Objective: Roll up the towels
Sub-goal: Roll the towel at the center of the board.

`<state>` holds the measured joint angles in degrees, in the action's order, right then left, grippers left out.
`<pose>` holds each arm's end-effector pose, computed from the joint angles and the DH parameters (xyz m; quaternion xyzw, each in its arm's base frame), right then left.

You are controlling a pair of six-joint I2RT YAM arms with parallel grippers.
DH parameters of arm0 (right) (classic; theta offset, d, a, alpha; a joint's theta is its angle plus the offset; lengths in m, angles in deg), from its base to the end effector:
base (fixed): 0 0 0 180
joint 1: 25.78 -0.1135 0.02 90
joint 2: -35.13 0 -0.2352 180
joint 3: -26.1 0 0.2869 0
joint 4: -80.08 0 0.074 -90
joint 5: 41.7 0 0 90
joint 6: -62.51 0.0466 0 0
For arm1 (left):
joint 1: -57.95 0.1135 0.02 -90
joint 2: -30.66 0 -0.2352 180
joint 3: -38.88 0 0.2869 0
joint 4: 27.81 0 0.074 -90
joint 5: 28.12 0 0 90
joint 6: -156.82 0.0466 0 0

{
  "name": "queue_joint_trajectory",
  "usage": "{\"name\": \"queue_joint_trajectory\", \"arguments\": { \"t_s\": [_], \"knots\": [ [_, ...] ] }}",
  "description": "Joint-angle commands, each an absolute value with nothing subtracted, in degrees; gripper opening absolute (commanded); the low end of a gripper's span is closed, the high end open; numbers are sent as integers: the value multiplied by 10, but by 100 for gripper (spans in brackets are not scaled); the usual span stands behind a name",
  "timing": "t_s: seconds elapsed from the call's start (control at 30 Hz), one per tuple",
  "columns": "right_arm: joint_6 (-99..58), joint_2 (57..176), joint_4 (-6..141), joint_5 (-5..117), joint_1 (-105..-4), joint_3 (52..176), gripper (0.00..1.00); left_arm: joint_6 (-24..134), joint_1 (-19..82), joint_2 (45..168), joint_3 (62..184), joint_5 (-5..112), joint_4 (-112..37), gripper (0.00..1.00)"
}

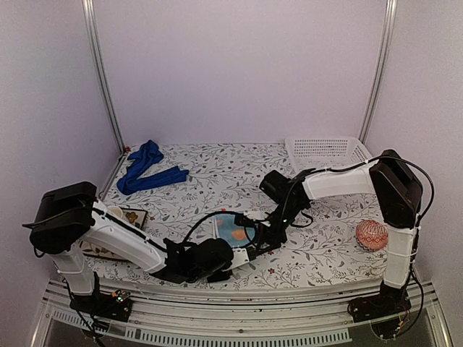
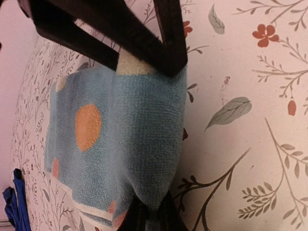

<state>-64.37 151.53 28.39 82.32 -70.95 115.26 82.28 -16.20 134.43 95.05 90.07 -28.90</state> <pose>0.2644 0.3030 0.0823 -0.6460 0.6995 0.2971 0.0709 0.1155 -0.3263 0.0436 0.5786 0.7045 0.0310 0.4099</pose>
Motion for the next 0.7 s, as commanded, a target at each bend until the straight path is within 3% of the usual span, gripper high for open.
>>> {"name": "queue_joint_trajectory", "arguments": {
  "t_s": [0.0,0.3,0.67],
  "knots": [
    [-644,1436,345,749,-701,1104,47,805,-143,1333,945,841,-361,0],
    [-673,1293,539,627,-723,945,60,781,-72,1263,954,678,-414,0],
    [-797,1175,810,512,-823,750,61,764,1,1300,1028,521,-501,0]
  ]
}}
